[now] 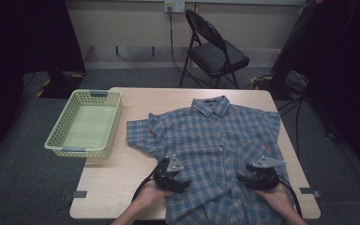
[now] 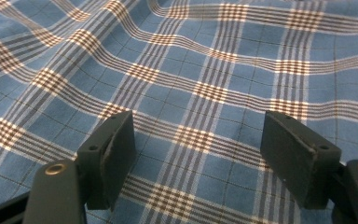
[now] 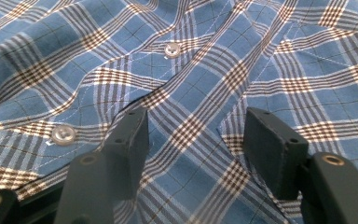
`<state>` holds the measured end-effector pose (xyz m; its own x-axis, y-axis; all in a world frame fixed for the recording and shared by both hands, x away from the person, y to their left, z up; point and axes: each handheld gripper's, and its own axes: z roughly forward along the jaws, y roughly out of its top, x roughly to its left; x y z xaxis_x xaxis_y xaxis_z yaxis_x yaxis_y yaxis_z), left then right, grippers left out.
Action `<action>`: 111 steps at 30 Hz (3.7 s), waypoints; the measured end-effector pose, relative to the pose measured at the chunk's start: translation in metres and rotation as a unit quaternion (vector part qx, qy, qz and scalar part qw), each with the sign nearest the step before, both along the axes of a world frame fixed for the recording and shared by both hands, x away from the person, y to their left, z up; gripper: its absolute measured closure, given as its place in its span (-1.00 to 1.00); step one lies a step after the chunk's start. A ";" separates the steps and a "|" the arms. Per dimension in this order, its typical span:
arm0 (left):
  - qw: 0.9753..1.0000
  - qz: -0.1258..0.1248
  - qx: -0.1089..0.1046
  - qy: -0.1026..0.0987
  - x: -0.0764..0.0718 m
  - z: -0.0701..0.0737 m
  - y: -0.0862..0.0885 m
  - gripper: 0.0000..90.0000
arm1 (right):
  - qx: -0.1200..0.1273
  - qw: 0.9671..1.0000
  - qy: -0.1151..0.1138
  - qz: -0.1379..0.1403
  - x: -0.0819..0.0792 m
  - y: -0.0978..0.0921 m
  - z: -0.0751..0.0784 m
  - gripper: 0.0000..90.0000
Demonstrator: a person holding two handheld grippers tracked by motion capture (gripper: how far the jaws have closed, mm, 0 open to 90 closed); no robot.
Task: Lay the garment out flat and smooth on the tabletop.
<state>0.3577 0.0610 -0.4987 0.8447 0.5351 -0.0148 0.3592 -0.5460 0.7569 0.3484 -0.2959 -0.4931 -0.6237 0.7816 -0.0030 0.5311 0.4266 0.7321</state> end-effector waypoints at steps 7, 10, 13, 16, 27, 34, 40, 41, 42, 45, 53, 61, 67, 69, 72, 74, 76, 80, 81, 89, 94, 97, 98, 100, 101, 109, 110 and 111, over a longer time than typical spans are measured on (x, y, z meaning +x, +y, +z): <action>1.000 -0.002 0.000 0.000 -0.015 0.000 0.014 -0.43 | -0.004 1.000 0.000 -0.010 -0.033 0.017 0.000 -0.10; 1.000 -0.006 0.001 0.001 -0.028 0.000 0.017 -0.43 | -0.002 1.000 0.001 0.002 -0.047 0.022 0.000 -0.10; 1.000 -0.015 0.005 0.004 -0.042 0.001 0.019 -0.43 | -0.002 1.000 0.002 0.013 -0.059 0.026 0.000 -0.10; 1.000 -0.020 0.007 0.006 -0.053 0.002 0.021 -0.43 | 0.005 1.000 0.001 0.020 -0.069 0.025 0.000 -0.10; 0.994 -0.036 -0.035 0.095 -0.062 0.009 0.028 -0.37 | 0.002 0.998 0.034 0.046 -0.086 0.019 0.006 -0.07; 0.996 0.011 -0.072 0.049 -0.022 0.027 0.014 -0.49 | 0.039 0.998 -0.028 0.027 -0.040 -0.006 0.038 -0.09; 0.998 0.050 -0.044 -0.009 0.020 0.023 0.014 -0.45 | 0.071 0.992 -0.083 -0.065 0.018 -0.058 0.050 -0.11; 0.997 0.056 -0.054 0.001 0.023 0.020 0.016 -0.47 | 0.071 0.990 -0.085 -0.084 0.025 -0.066 0.049 -0.11; 0.997 0.059 -0.054 0.002 0.025 0.018 0.017 -0.46 | 0.055 0.989 -0.093 -0.100 0.031 -0.072 0.048 -0.11; 0.998 0.061 -0.030 -0.003 0.028 0.011 0.017 -0.44 | 0.037 0.984 -0.090 -0.146 0.048 -0.090 0.040 -0.11; 0.997 0.076 -0.001 0.018 0.038 0.003 0.014 -0.43 | 0.013 0.972 -0.055 -0.227 0.066 -0.122 0.013 -0.10; 0.997 0.073 0.003 -0.002 0.029 0.000 0.015 -0.47 | -0.008 0.974 -0.023 -0.224 0.070 -0.130 0.000 0.01; 0.997 0.073 0.003 -0.002 0.028 0.000 0.015 -0.47 | 0.013 0.976 -0.008 -0.216 0.073 -0.133 0.000 0.19; 0.997 0.073 0.003 -0.002 0.028 0.000 0.015 -0.47 | 0.016 0.979 -0.011 -0.205 0.073 -0.132 0.000 0.41; 0.997 0.073 0.003 -0.002 0.028 0.000 0.015 -0.47 | 0.016 0.982 -0.013 -0.190 0.073 -0.126 0.000 0.70; 0.997 0.073 0.003 -0.002 0.028 0.000 0.015 -0.47 | 0.005 0.982 -0.019 -0.188 0.073 -0.123 0.000 0.84; 0.997 0.073 0.003 -0.002 0.028 0.000 0.015 -0.47 | -0.004 0.981 -0.026 -0.191 0.072 -0.121 0.001 0.91; 0.997 0.073 0.003 -0.002 0.028 0.000 0.015 -0.47 | -0.008 0.979 -0.050 -0.197 0.068 -0.117 0.009 0.93; 0.997 0.073 0.003 -0.002 0.028 0.000 0.015 -0.47 | -0.003 0.978 -0.059 -0.198 0.065 -0.116 0.013 0.93; 0.997 0.073 0.003 -0.002 0.028 0.000 0.015 -0.47 | 0.024 0.977 -0.107 -0.182 0.049 -0.098 0.040 0.93; 0.997 0.073 0.003 -0.002 0.028 0.000 0.015 -0.47 | 0.033 0.980 -0.119 -0.154 0.043 -0.079 0.049 0.93; 0.997 0.073 0.003 -0.001 0.028 0.000 0.015 -0.47 | 0.042 0.985 -0.118 -0.122 0.040 -0.058 0.055 0.93; 0.997 0.073 0.003 -0.001 0.028 0.000 0.015 -0.47 | 0.037 0.985 -0.120 -0.116 0.039 -0.054 0.055 0.93; 0.997 0.073 0.003 -0.001 0.028 0.000 0.015 -0.47 | 0.035 0.986 -0.122 -0.107 0.038 -0.048 0.055 0.93; 0.997 0.073 0.003 -0.001 0.028 0.000 0.015 -0.47 | 0.028 0.988 -0.121 -0.089 0.036 -0.033 0.055 0.93; 0.997 0.073 0.003 -0.001 0.028 0.000 0.015 -0.47 | 0.011 0.995 -0.096 -0.015 0.031 0.014 0.036 0.91; 0.997 0.073 0.003 -0.001 0.028 0.000 0.015 -0.47 | 0.009 0.996 -0.086 -0.003 0.031 0.018 0.032 0.86; 0.997 0.073 0.003 -0.001 0.028 0.000 0.015 -0.47 | 0.009 0.997 -0.075 0.009 0.033 0.021 0.027 0.74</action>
<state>0.3861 0.0763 -0.4990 0.7580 0.6522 -0.0092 0.4332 -0.4928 0.7547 0.3811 -0.2753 -0.4660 -0.6319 0.7705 -0.0837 0.4066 0.4216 0.8105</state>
